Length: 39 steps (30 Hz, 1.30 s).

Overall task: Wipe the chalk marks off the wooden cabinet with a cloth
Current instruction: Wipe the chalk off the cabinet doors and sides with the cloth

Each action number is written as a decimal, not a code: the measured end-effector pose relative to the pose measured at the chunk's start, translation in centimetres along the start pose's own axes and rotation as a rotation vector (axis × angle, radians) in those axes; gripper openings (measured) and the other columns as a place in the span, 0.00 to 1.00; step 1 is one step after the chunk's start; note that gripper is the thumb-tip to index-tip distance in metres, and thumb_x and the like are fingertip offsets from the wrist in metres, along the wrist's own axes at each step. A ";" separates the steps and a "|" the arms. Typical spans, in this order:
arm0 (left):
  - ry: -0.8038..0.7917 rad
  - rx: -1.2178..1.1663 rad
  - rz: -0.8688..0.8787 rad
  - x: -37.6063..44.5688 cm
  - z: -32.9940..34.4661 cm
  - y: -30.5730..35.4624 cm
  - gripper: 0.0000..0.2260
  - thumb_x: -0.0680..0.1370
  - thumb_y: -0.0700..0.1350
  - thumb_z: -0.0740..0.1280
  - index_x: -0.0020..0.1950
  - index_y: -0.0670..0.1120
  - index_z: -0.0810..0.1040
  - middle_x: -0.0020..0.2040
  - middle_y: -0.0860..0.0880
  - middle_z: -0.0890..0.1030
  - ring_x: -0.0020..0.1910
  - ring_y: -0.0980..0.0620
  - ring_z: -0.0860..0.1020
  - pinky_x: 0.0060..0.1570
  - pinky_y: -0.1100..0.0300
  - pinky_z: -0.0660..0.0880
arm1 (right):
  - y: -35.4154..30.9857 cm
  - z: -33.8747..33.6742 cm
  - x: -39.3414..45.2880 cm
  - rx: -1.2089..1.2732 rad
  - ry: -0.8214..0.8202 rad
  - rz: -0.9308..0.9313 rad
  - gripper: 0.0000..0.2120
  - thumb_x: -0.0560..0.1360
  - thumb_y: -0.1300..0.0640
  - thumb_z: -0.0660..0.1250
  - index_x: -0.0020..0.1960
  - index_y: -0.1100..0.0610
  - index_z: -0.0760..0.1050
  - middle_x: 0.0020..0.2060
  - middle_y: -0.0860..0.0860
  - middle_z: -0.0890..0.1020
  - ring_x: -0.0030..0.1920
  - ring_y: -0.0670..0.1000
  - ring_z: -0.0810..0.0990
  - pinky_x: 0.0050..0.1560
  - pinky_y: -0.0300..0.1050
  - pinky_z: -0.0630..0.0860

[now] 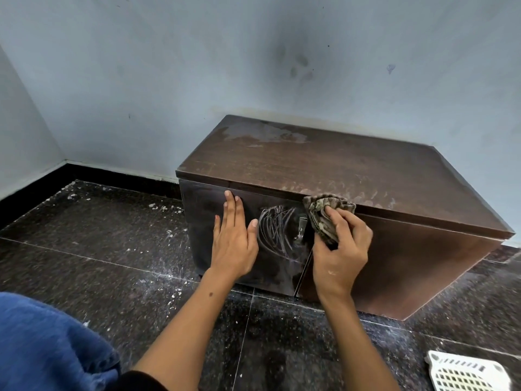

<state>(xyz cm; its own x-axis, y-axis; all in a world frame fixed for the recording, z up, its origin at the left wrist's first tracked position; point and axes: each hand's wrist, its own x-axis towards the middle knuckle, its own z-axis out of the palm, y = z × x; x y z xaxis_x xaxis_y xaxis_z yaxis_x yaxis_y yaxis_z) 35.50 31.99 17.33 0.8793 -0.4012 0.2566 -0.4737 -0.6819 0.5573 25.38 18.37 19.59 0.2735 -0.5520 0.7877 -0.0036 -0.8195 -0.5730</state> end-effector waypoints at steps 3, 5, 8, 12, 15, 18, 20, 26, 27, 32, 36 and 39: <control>0.009 -0.008 0.026 -0.1 -0.1 -0.5 0.29 0.80 0.57 0.41 0.77 0.44 0.42 0.75 0.52 0.32 0.76 0.55 0.41 0.72 0.54 0.39 | 2.0 1.2 -0.8 -0.095 -0.048 -0.016 0.22 0.64 0.73 0.74 0.56 0.62 0.80 0.51 0.58 0.79 0.55 0.54 0.71 0.58 0.40 0.70; 0.002 -0.016 0.034 -0.1 -0.1 -0.8 0.30 0.78 0.59 0.40 0.77 0.45 0.42 0.75 0.53 0.31 0.75 0.57 0.40 0.72 0.56 0.38 | 2.2 2.3 -1.6 -0.153 -0.100 -0.024 0.24 0.64 0.75 0.72 0.58 0.63 0.79 0.53 0.59 0.79 0.57 0.56 0.70 0.61 0.43 0.69; -0.002 -0.071 0.038 0.1 -0.2 -0.9 0.32 0.77 0.61 0.39 0.77 0.47 0.42 0.74 0.55 0.32 0.75 0.59 0.39 0.72 0.57 0.39 | 0.8 4.3 -2.7 -0.183 -0.148 -0.060 0.23 0.68 0.73 0.65 0.61 0.63 0.77 0.56 0.59 0.78 0.61 0.57 0.68 0.66 0.45 0.67; -0.001 -0.166 0.032 0.2 -0.1 -1.0 0.34 0.75 0.65 0.37 0.77 0.48 0.44 0.74 0.57 0.33 0.74 0.62 0.39 0.73 0.57 0.40 | -1.8 6.9 -3.6 -0.282 -0.336 -0.265 0.17 0.72 0.63 0.64 0.60 0.59 0.78 0.58 0.56 0.79 0.62 0.56 0.71 0.59 0.51 0.75; 0.022 -0.195 0.034 0.2 -0.1 -1.1 0.36 0.73 0.65 0.36 0.77 0.47 0.46 0.75 0.57 0.36 0.74 0.63 0.40 0.72 0.59 0.40 | -2.3 7.7 -3.5 -0.346 -0.401 -0.410 0.15 0.73 0.59 0.63 0.57 0.57 0.80 0.57 0.52 0.80 0.62 0.53 0.70 0.57 0.49 0.76; 0.031 -0.190 0.037 0.0 -0.1 -1.1 0.35 0.74 0.65 0.36 0.77 0.48 0.46 0.76 0.57 0.36 0.74 0.63 0.41 0.73 0.59 0.41 | 0.1 6.0 -2.9 -0.370 -0.253 -0.336 0.15 0.74 0.61 0.60 0.56 0.57 0.81 0.55 0.53 0.82 0.60 0.55 0.76 0.56 0.50 0.76; 0.038 -0.189 0.042 0.0 0.0 -1.1 0.34 0.75 0.64 0.36 0.77 0.48 0.46 0.76 0.58 0.35 0.74 0.63 0.41 0.72 0.60 0.41 | 2.4 4.3 -2.5 -0.396 -0.109 -0.226 0.15 0.72 0.66 0.63 0.56 0.59 0.81 0.53 0.54 0.82 0.59 0.56 0.75 0.56 0.51 0.75; 0.044 -0.207 0.032 0.1 0.4 -0.9 0.35 0.74 0.65 0.36 0.77 0.47 0.45 0.75 0.57 0.34 0.74 0.62 0.39 0.74 0.57 0.43 | 0.4 4.7 -3.1 -0.385 -0.178 -0.109 0.20 0.69 0.69 0.62 0.58 0.61 0.79 0.57 0.56 0.79 0.61 0.56 0.70 0.62 0.49 0.68; 0.045 -0.212 0.027 0.1 0.4 -0.8 0.35 0.74 0.65 0.36 0.77 0.47 0.45 0.75 0.57 0.34 0.74 0.62 0.39 0.74 0.56 0.43 | -0.4 5.4 -3.4 -0.369 -0.259 -0.153 0.20 0.70 0.67 0.59 0.59 0.59 0.79 0.58 0.55 0.79 0.62 0.56 0.70 0.61 0.50 0.70; 0.026 -0.233 0.010 0.1 0.0 -0.6 0.37 0.73 0.65 0.36 0.77 0.46 0.46 0.75 0.57 0.35 0.74 0.61 0.40 0.75 0.54 0.44 | -0.7 6.6 -5.0 -0.385 -0.571 -0.300 0.22 0.69 0.64 0.64 0.62 0.55 0.76 0.62 0.51 0.76 0.65 0.53 0.70 0.56 0.53 0.77; 0.015 -0.230 0.011 0.1 -0.1 -0.5 0.37 0.73 0.65 0.35 0.77 0.46 0.46 0.75 0.56 0.34 0.74 0.61 0.39 0.75 0.53 0.44 | 0.3 4.9 -4.7 -0.348 -0.292 -0.150 0.22 0.67 0.68 0.58 0.58 0.60 0.79 0.57 0.54 0.80 0.62 0.54 0.72 0.59 0.51 0.72; 0.033 -0.234 0.008 0.0 0.2 -0.4 0.36 0.74 0.65 0.36 0.77 0.46 0.45 0.74 0.57 0.33 0.75 0.59 0.40 0.75 0.53 0.45 | 0.8 3.8 -3.0 -0.303 -0.075 -0.036 0.22 0.66 0.71 0.61 0.59 0.63 0.78 0.56 0.58 0.80 0.60 0.56 0.71 0.62 0.50 0.69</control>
<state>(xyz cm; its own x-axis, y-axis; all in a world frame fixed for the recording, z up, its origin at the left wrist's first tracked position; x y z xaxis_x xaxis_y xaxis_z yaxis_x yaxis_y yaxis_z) 35.72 32.10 16.93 0.8784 -0.3832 0.2854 -0.4601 -0.5171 0.7217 28.25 20.01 15.88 0.3489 -0.5185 0.7807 -0.2760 -0.8529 -0.4432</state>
